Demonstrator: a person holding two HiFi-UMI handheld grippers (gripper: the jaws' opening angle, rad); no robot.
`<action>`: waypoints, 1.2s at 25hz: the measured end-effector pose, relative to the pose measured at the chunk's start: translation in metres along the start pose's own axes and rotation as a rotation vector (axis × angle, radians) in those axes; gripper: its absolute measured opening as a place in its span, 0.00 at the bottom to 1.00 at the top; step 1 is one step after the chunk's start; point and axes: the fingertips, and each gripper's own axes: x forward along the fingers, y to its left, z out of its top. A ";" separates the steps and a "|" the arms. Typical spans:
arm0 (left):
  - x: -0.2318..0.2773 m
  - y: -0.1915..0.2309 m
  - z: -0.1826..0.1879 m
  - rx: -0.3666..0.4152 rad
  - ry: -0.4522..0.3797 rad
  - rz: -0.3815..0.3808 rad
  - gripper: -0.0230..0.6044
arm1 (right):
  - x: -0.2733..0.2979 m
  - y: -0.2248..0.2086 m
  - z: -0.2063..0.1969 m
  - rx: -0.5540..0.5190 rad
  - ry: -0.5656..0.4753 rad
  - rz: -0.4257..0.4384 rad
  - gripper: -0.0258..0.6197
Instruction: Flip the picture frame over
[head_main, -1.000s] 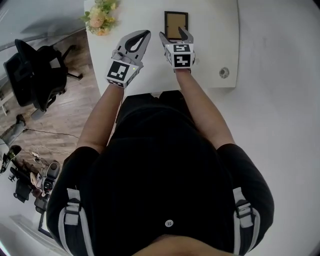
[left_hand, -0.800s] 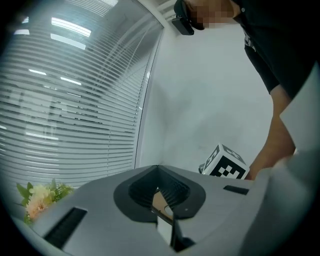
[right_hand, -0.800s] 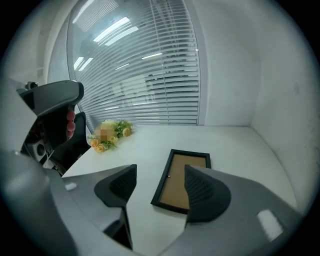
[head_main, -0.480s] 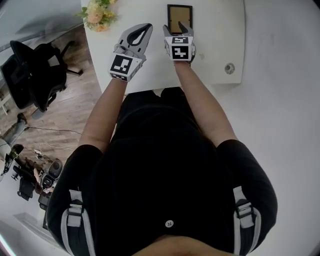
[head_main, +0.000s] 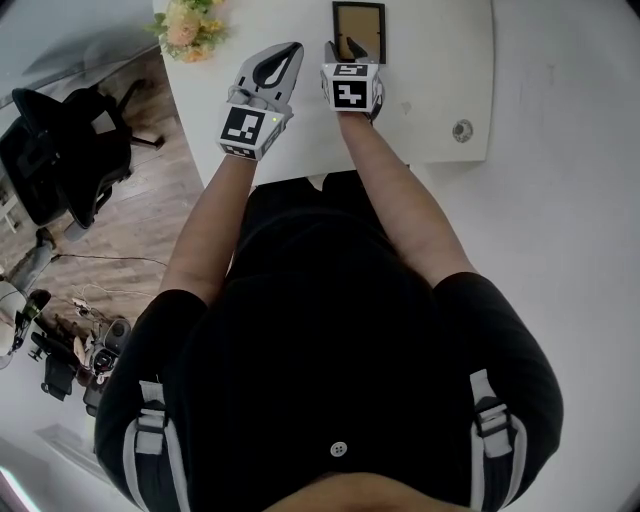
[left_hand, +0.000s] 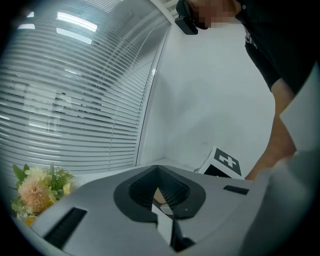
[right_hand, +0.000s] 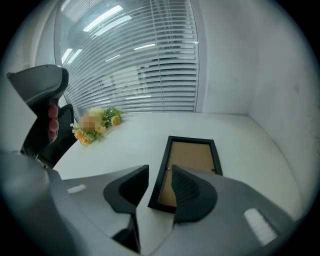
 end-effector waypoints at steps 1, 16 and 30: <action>0.001 0.000 -0.001 -0.003 -0.002 -0.002 0.04 | 0.001 0.000 0.000 0.001 0.000 -0.004 0.27; -0.008 0.014 -0.021 -0.034 0.061 0.012 0.04 | 0.015 0.004 -0.011 -0.060 0.055 -0.057 0.18; -0.020 0.013 0.005 -0.019 0.025 0.003 0.04 | -0.002 0.003 0.005 0.016 0.042 -0.023 0.12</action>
